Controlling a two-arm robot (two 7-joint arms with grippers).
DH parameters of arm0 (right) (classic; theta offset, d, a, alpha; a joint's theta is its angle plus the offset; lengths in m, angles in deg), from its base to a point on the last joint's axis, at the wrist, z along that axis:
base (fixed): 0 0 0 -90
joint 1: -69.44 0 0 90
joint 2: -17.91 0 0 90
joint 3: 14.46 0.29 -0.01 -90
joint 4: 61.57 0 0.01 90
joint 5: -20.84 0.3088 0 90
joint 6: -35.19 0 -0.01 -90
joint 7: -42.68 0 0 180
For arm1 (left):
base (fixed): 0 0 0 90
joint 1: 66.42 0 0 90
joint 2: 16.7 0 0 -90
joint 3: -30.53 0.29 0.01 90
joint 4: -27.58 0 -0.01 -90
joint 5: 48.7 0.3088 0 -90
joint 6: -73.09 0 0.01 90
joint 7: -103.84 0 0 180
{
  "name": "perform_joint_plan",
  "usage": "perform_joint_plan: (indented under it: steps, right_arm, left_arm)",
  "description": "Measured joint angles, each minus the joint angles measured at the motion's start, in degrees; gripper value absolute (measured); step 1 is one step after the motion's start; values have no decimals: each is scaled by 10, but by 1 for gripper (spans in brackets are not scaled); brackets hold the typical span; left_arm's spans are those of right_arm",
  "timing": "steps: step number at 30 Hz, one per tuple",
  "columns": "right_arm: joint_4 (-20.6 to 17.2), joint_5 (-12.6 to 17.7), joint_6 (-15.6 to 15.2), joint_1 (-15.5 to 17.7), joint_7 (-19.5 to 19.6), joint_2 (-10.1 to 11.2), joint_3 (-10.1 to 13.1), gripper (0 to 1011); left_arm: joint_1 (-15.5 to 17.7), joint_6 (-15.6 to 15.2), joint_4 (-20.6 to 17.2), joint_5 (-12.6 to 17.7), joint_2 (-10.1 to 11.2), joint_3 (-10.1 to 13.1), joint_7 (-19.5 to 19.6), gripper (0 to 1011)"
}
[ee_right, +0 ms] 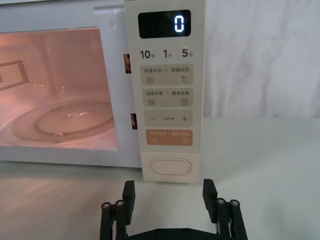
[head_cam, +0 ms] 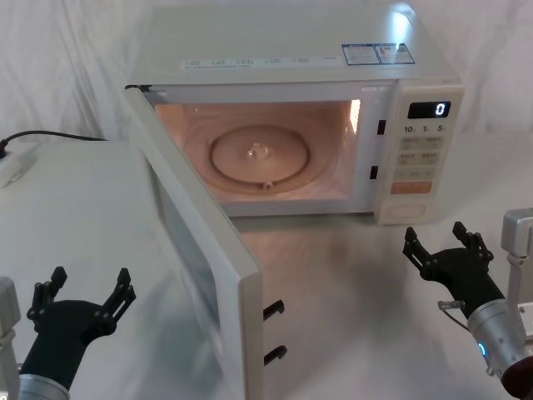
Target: Press the button to open the microwave door with one hand; close the microwave door with the other hand.
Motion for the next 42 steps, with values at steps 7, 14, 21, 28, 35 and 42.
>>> perform_joint_plan:
  steps: [7,14,21,28,35,42]
  right_arm:
    - [0,0,0,0,0,0,0,1002]
    - [0,0,-1,0,0,0,0,1002]
    - [0,0,-1,0,0,0,0,1002]
    - [0,0,-1,0,0,0,0,1002]
    - [0,0,-1,0,0,0,0,1002]
    - [0,0,-1,0,0,0,0,1002]
  left_arm:
    - [0,0,0,0,0,0,0,1001]
    - [0,0,0,0,0,0,0,1001]
    - [0,0,0,0,0,0,0,1001]
    - [0,0,0,0,0,0,0,1001]
    - [0,0,0,0,0,0,0,982]
    - [0,0,0,0,0,0,0,844]
